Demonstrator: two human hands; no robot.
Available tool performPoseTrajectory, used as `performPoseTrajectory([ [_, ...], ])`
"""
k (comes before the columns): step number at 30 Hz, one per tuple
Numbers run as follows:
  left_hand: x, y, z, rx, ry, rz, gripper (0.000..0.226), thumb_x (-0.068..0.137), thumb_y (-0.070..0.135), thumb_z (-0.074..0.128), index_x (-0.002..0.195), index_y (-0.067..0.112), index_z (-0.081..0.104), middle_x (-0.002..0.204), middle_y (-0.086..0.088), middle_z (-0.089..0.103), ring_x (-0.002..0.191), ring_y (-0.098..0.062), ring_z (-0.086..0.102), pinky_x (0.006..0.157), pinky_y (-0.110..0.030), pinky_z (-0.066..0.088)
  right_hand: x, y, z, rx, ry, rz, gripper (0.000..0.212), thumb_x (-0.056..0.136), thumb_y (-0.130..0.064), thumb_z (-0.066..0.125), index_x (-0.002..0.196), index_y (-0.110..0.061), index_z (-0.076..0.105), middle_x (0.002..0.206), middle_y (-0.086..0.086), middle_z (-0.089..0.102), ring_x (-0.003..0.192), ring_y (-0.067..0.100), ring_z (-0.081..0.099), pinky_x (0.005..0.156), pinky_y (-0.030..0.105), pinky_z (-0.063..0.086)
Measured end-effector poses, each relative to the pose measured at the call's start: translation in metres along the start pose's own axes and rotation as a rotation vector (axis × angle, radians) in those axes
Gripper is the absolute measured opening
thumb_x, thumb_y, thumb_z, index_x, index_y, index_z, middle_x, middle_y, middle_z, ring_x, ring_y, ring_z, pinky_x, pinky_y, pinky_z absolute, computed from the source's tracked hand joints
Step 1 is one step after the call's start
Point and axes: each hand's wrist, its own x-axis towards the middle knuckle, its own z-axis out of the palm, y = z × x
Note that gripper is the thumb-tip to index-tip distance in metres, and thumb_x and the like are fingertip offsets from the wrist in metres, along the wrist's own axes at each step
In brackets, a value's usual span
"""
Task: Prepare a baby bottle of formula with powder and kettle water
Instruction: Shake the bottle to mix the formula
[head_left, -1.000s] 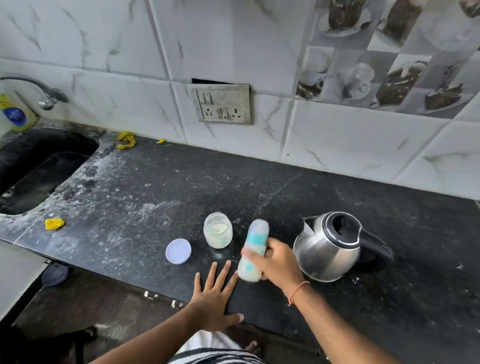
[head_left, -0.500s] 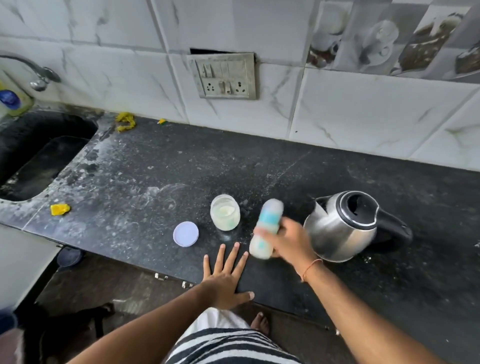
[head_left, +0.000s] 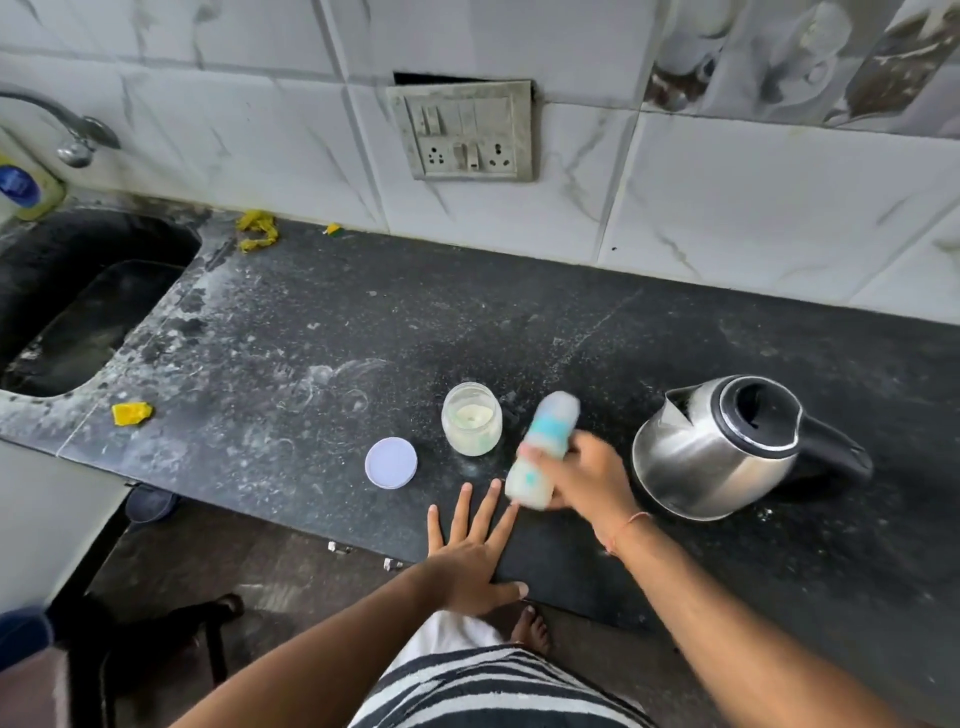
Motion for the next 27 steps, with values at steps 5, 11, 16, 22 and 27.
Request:
performPoseTrajectory([
  [5,0.003,0.000,0.004,-0.012,0.007,0.004,0.114,0.097,0.077,0.051,0.164,0.043,-0.035,0.162,0.007,-0.058,0.148,-0.032,-0.057,0.121,-0.078,-0.025,0.000,-0.002,0.008,0.040,-0.117,0.092,0.056,0.067,-0.058,0.097,0.105,-0.022,0.077,0.102,0.001,0.084,0.090,0.017,0.083,0.066,0.045,0.070],
  [11,0.003,-0.003,0.002,-0.028,0.008,0.018,0.114,0.097,0.075,0.053,0.165,0.043,-0.032,0.163,0.007,-0.057,0.148,-0.032,-0.057,0.121,-0.078,-0.025,0.003,-0.003,0.012,0.249,-0.065,0.121,0.045,0.078,-0.044,0.096,0.111,-0.020,0.078,0.105,0.005,0.084,0.093,0.018,0.083,0.065,0.042,0.068],
  [16,0.005,-0.002,0.002,-0.029,0.008,0.017,0.117,0.095,0.076,0.055,0.164,0.044,-0.034,0.166,0.007,-0.055,0.148,-0.031,-0.056,0.122,-0.076,-0.026,0.009,0.001,0.012,0.374,0.094,0.149,0.051,0.078,-0.050,0.093,0.114,-0.017,0.078,0.107,0.009,0.084,0.094,0.024,0.083,0.073,0.054,0.070],
  [22,0.003,-0.002,0.001,-0.036,-0.003,0.022,0.118,0.095,0.076,0.055,0.163,0.045,-0.036,0.161,0.012,-0.060,0.149,-0.031,-0.056,0.122,-0.077,-0.026,0.016,-0.001,0.006,0.514,0.145,0.180,0.040,0.089,-0.039,0.089,0.117,-0.012,0.076,0.108,0.014,0.083,0.094,0.031,0.083,0.073,0.048,0.069],
  [27,-0.002,-0.003,-0.004,-0.019,-0.029,0.016,0.117,0.097,0.075,0.055,0.162,0.045,-0.038,0.160,0.009,-0.061,0.148,-0.032,-0.057,0.122,-0.076,-0.026,0.014,-0.005,0.006,0.348,-0.004,0.143,0.049,0.080,-0.041,0.095,0.117,-0.015,0.078,0.106,0.008,0.084,0.092,0.023,0.084,0.069,0.049,0.070],
])
